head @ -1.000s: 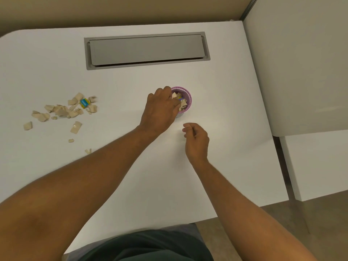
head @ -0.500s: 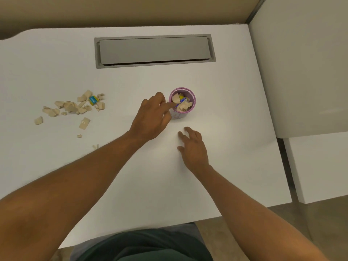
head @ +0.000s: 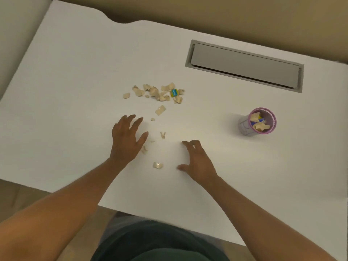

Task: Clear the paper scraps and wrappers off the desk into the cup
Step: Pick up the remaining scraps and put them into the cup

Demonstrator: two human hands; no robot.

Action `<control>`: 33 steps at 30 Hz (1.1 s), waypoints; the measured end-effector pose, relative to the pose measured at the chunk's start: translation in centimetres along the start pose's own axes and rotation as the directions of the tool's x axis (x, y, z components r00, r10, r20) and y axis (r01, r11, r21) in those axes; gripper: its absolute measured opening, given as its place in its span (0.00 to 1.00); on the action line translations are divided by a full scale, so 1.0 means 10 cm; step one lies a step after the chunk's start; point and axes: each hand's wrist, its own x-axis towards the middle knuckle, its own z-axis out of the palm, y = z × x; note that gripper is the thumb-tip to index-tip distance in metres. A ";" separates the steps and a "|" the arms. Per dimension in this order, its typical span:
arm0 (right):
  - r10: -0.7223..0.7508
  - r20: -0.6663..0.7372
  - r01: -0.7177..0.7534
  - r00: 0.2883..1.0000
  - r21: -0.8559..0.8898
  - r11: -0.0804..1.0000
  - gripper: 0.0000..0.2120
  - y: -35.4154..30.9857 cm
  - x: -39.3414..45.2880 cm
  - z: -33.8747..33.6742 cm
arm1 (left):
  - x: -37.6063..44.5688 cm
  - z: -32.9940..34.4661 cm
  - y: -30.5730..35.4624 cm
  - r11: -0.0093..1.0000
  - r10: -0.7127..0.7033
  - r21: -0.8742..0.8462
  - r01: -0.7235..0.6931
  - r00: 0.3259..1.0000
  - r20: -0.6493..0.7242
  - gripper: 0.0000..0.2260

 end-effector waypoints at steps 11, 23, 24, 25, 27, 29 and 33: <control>-0.049 0.105 0.034 0.993 0.135 0.990 0.21 -0.88 0.53 0.57 | 0.01 0.02 -0.39 0.972 0.095 0.181 -0.148 0.957 0.273 0.28; -0.180 -0.425 0.136 0.887 -0.132 0.982 0.16 -0.88 1.65 -0.46 | 0.10 0.14 -0.58 0.962 0.055 0.230 -0.149 0.927 0.371 0.33; -0.140 -0.377 0.069 0.916 -0.193 0.979 0.23 -0.87 1.77 -0.52 | 0.11 0.14 -0.57 0.961 0.046 0.236 -0.143 0.926 0.375 0.33; -0.084 -0.312 0.006 0.946 -0.244 0.970 0.30 -0.87 1.87 -0.55 | 0.11 0.15 -0.57 0.959 0.039 0.246 -0.143 0.923 0.382 0.32; -0.051 -0.189 -0.023 0.981 -0.369 0.929 0.38 -0.90 2.01 -0.55 | 0.12 0.15 -0.57 0.960 0.028 0.245 -0.137 0.915 0.403 0.30; -0.111 -0.081 0.055 0.990 -0.510 0.859 0.41 -0.93 2.05 -0.47 | 0.13 0.13 -0.58 0.962 0.021 0.239 -0.131 0.911 0.413 0.30; -0.235 -0.007 0.186 0.972 -0.586 0.788 0.32 -0.96 1.89 -0.28 | 0.13 0.11 -0.56 0.963 0.007 0.241 -0.122 0.904 0.428 0.31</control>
